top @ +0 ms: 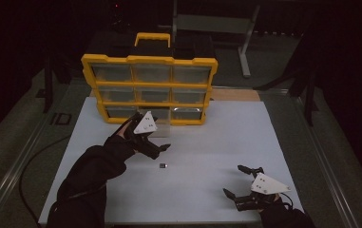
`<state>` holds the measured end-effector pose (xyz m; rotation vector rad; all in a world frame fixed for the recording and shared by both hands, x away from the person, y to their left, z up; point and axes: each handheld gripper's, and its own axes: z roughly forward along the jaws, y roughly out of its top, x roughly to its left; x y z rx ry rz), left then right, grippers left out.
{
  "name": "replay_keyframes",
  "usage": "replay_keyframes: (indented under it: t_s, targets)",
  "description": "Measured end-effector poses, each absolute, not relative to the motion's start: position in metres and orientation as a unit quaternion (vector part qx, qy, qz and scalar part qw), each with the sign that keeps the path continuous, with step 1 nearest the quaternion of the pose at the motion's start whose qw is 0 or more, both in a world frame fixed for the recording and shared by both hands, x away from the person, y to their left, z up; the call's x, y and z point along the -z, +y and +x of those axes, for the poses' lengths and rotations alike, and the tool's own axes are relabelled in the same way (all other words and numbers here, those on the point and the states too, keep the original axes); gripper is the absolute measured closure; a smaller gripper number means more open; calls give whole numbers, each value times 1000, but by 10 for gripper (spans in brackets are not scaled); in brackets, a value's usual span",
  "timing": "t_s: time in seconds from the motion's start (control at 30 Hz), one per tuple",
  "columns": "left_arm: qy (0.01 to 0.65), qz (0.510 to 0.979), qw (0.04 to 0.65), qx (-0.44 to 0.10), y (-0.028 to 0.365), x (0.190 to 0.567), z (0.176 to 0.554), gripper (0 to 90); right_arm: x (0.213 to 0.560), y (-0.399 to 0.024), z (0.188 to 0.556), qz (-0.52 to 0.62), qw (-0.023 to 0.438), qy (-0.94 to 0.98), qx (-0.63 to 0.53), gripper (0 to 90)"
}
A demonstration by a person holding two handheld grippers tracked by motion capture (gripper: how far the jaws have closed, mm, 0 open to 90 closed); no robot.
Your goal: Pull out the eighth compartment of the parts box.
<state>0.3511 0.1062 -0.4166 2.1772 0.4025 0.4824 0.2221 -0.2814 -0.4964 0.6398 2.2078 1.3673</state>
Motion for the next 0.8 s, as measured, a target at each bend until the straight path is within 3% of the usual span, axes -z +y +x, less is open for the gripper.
replay_keyframes:
  t_s: [0.8]
  targets:
    - [160, 873, 431, -162, 111, 445, 333, 4, 496, -281, 222, 230, 231, 805, -496, 79]
